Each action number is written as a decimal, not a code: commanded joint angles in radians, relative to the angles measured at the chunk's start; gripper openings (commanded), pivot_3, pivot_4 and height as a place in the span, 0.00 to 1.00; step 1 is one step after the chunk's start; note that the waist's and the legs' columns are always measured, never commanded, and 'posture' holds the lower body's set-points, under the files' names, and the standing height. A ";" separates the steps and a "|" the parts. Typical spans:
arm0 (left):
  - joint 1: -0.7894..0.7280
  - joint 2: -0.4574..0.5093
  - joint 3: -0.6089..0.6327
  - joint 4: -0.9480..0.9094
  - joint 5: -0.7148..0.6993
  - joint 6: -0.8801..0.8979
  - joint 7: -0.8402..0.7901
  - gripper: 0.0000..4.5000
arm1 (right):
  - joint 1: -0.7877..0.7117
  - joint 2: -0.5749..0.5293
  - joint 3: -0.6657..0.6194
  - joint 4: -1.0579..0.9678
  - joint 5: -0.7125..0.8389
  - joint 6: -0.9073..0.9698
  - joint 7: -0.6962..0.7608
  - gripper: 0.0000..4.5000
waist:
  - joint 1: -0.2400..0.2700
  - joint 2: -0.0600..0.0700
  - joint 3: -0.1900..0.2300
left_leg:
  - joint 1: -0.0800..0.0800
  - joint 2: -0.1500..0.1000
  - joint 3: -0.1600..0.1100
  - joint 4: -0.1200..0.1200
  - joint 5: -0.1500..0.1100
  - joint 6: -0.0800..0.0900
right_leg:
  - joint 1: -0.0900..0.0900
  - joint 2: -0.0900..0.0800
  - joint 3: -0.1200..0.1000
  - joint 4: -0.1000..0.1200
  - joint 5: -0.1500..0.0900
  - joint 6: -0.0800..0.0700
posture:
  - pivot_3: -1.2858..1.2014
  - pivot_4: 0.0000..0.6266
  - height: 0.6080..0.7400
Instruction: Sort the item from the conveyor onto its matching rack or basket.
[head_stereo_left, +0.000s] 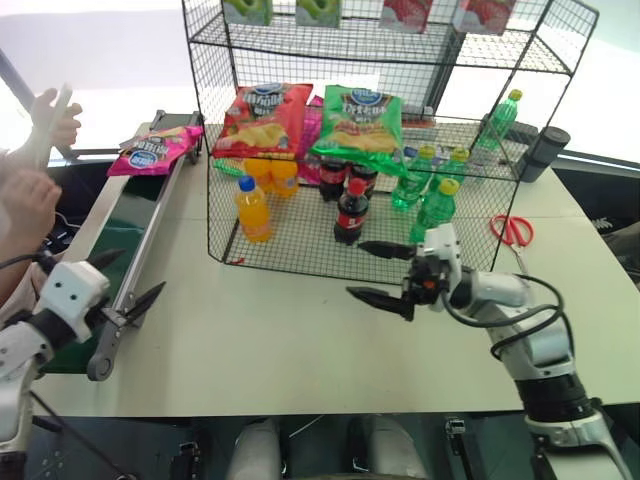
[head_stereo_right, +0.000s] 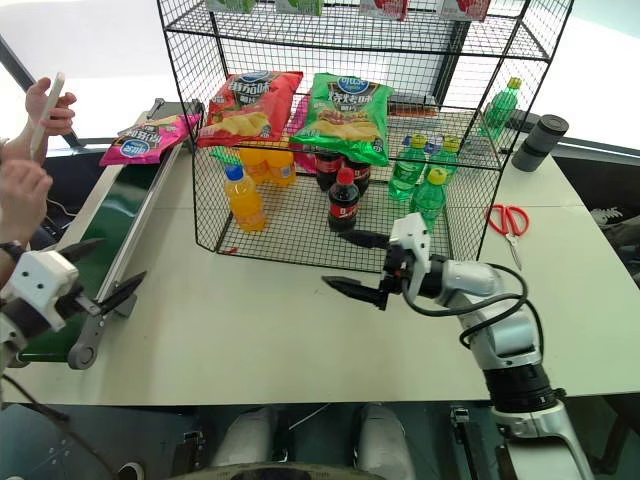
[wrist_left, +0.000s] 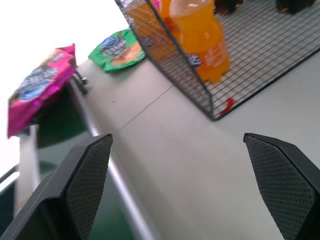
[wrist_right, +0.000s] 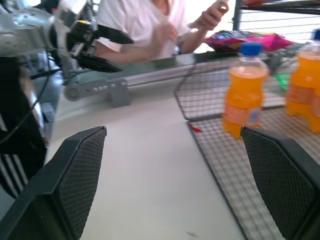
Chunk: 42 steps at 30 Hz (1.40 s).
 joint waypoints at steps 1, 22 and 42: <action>0.041 0.035 0.066 0.037 0.048 -0.101 0.015 1.00 | -0.017 0.046 0.028 -0.008 -0.001 -0.039 0.010 0.99 | -0.001 0.000 0.000 | 0.000 0.000 0.000 0.000 0.000 0.000 | 0.000 0.000 0.000 0.000 0.000 0.000 | 0.52 0.24 0.98; 0.272 0.147 0.234 0.225 0.476 -0.490 0.381 1.00 | -0.064 0.095 0.081 0.110 -0.090 -0.185 0.064 0.99 | -0.019 0.003 0.002 | 0.000 0.001 0.002 -0.001 0.000 0.001 | -0.005 -0.001 0.000 0.001 0.000 0.000 | 0.52 0.24 0.98; 0.237 0.153 0.129 0.264 0.572 -0.445 0.549 1.00 | -0.058 0.086 0.086 0.079 -0.121 -0.173 0.039 0.99 | -0.020 0.002 0.001 | 0.000 0.001 0.004 -0.001 -0.001 0.001 | -0.008 -0.004 0.000 0.004 0.000 0.000 | 0.52 0.24 0.98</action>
